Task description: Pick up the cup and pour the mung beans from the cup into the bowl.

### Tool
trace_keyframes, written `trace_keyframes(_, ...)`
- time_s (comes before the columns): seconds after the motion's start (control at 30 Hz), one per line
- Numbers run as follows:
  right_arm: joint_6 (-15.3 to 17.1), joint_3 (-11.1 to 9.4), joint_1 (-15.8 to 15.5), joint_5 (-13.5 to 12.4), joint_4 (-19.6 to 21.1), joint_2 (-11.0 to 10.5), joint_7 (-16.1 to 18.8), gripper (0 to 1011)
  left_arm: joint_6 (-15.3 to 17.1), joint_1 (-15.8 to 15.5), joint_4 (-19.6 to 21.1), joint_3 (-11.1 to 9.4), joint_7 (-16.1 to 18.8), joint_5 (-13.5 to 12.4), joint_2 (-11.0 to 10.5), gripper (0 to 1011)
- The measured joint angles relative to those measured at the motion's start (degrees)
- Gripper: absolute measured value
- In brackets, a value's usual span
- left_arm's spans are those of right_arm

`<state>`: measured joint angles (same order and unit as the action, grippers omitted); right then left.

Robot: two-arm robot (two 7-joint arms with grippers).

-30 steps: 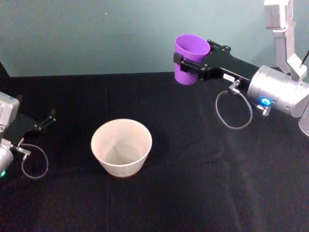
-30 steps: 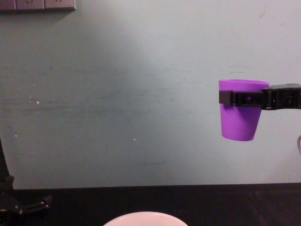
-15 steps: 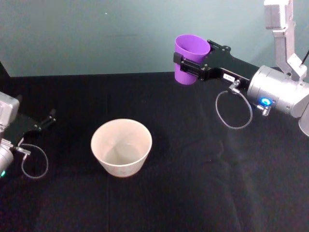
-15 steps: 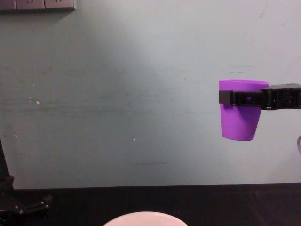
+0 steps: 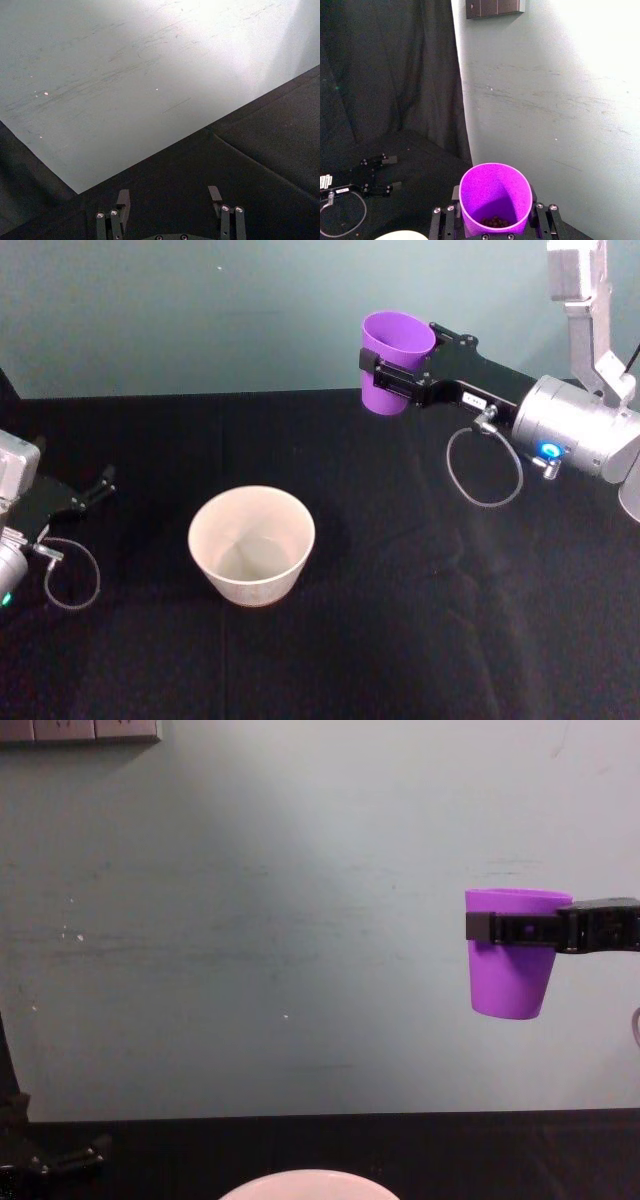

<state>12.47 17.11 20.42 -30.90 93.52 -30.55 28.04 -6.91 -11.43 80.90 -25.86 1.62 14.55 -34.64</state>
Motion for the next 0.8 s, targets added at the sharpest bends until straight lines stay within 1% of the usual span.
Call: trace_keyframes(0.8, 0.0, 0.0, 0.0, 0.0, 0.0, 0.0, 0.0, 731, 0.0, 0.0, 0.0, 0.0, 0.0, 0.0, 0.0, 1011)
